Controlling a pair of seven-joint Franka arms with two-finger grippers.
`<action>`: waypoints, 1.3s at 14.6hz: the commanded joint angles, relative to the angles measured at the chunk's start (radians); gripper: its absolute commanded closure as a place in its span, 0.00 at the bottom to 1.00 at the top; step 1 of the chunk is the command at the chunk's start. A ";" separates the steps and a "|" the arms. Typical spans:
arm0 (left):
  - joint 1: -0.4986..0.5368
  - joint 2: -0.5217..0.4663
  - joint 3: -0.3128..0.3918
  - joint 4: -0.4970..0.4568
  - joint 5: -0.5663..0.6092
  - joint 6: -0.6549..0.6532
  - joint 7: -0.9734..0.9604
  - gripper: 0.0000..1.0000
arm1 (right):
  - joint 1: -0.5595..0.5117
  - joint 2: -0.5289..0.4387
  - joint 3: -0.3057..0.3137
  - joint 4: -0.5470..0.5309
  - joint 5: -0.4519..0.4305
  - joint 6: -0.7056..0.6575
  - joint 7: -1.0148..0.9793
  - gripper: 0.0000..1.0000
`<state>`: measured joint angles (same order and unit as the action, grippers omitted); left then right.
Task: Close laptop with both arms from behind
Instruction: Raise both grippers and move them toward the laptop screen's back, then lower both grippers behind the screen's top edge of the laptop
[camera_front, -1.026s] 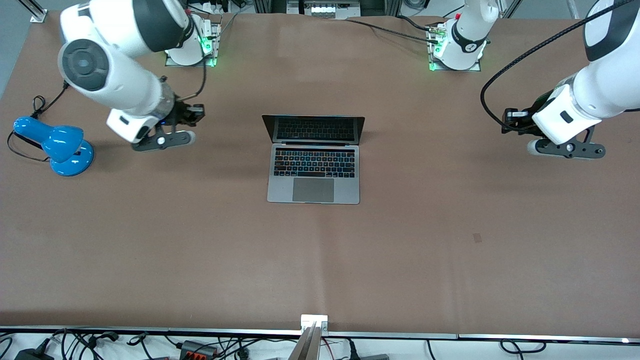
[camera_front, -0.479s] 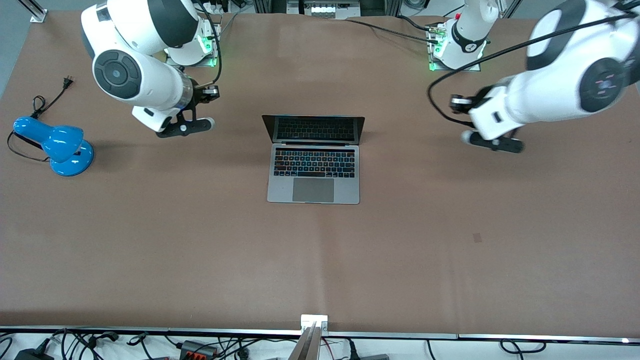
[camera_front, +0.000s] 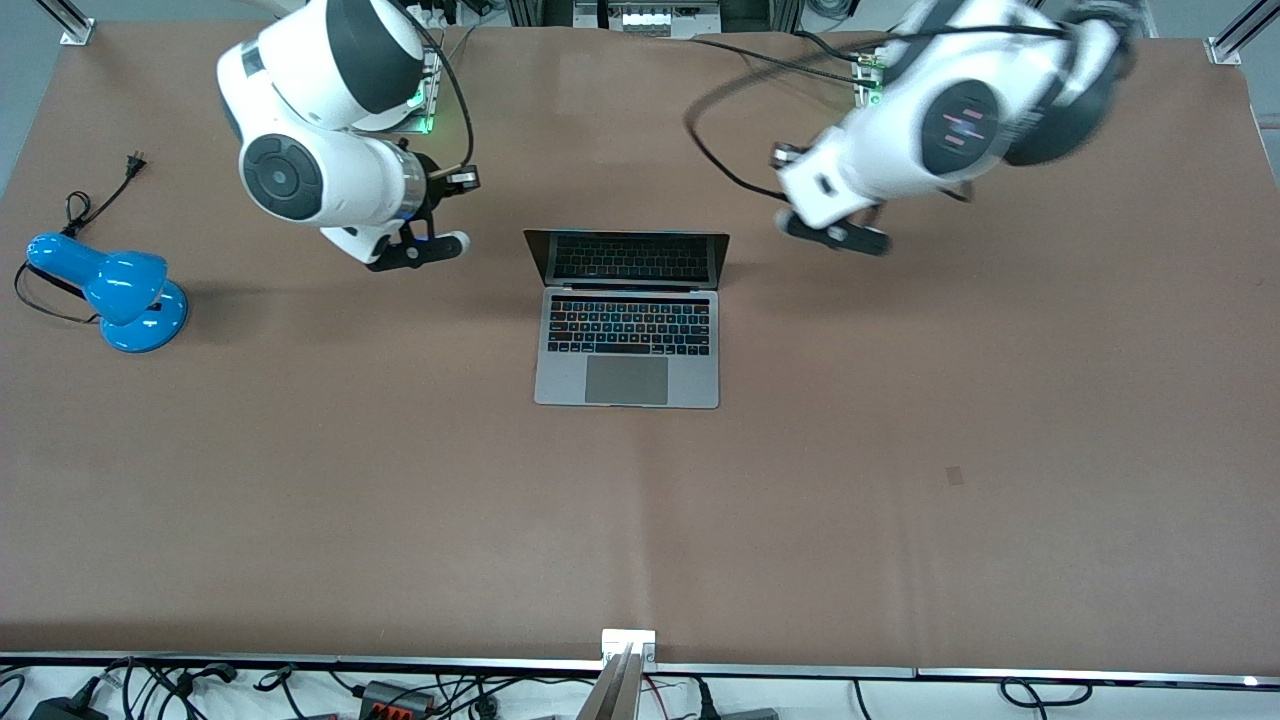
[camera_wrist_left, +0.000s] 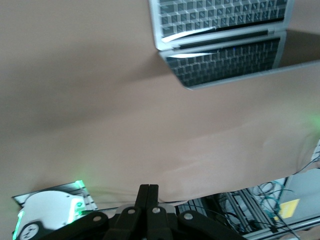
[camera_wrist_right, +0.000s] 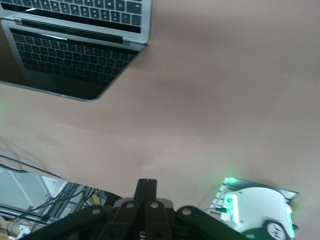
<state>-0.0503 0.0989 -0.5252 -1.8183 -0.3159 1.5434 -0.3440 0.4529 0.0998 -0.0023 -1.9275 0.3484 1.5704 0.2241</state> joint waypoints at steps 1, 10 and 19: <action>0.017 -0.044 -0.106 -0.130 -0.015 0.149 -0.041 0.99 | 0.032 -0.023 -0.007 -0.068 0.046 0.037 0.015 1.00; 0.003 -0.039 -0.254 -0.374 -0.014 0.565 -0.119 0.99 | 0.178 0.027 -0.007 -0.111 0.054 0.229 0.146 1.00; 0.017 0.021 -0.254 -0.394 -0.012 0.799 -0.107 0.99 | 0.162 0.127 -0.010 -0.022 0.054 0.321 0.146 1.00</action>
<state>-0.0433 0.1210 -0.7722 -2.2052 -0.3159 2.3221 -0.4634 0.6249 0.2020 -0.0120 -1.9975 0.3871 1.8931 0.3601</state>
